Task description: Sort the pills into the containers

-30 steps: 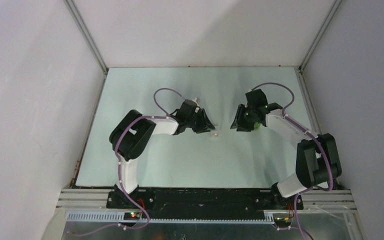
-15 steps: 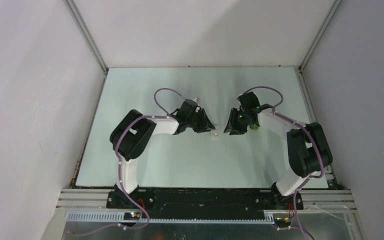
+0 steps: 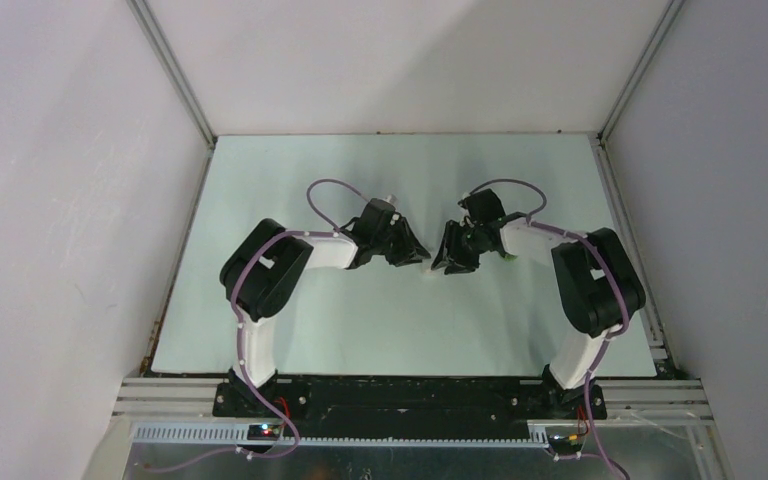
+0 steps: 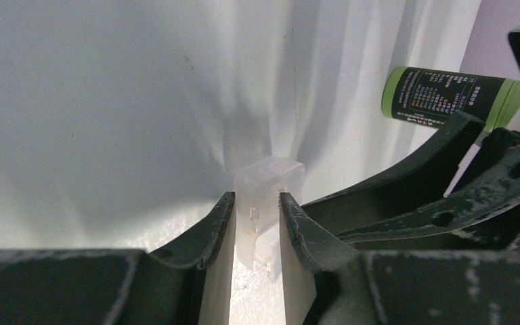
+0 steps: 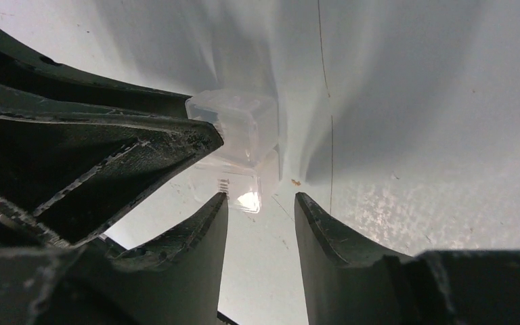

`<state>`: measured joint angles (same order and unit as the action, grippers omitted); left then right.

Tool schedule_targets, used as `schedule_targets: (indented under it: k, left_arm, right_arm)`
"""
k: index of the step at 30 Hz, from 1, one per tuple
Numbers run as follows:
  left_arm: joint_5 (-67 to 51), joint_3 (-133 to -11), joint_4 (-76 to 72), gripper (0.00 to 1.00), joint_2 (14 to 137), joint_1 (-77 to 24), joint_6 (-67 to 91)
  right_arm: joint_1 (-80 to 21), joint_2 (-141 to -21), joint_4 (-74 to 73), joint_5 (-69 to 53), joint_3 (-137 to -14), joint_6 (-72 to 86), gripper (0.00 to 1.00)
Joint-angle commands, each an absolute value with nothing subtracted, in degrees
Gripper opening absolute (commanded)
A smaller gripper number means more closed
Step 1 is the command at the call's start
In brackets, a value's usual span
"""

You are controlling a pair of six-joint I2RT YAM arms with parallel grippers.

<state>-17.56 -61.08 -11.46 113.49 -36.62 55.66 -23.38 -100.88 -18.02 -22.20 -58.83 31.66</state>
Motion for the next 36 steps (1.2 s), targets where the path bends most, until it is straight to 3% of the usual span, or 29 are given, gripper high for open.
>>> schedule_targets:
  k: [1, 21, 29, 36]
  left_arm:
    - [-16.11, -59.85, -10.87, 0.29, 114.89, -36.77, 57.57]
    - [-16.48, -59.16, -10.71, 0.26, 115.09, -36.67, 57.91]
    - [-15.87, -59.0, -9.81, 0.23, 114.9, -36.66, 57.87]
    - [-14.7, -58.77, -8.43, 0.22, 115.03, -36.62, 58.2]
  right_arm:
    - [-24.51, -103.0, -16.1, -22.85, -58.8, 32.36, 0.46]
    - [-24.7, -106.05, -13.14, -20.7, -58.75, 30.37, 0.5]
    - [-24.36, -107.82, -13.89, -20.52, -58.73, 28.68, 0.4]
    - [-24.99, -108.94, -16.61, -19.15, -58.78, 25.64, 0.4]
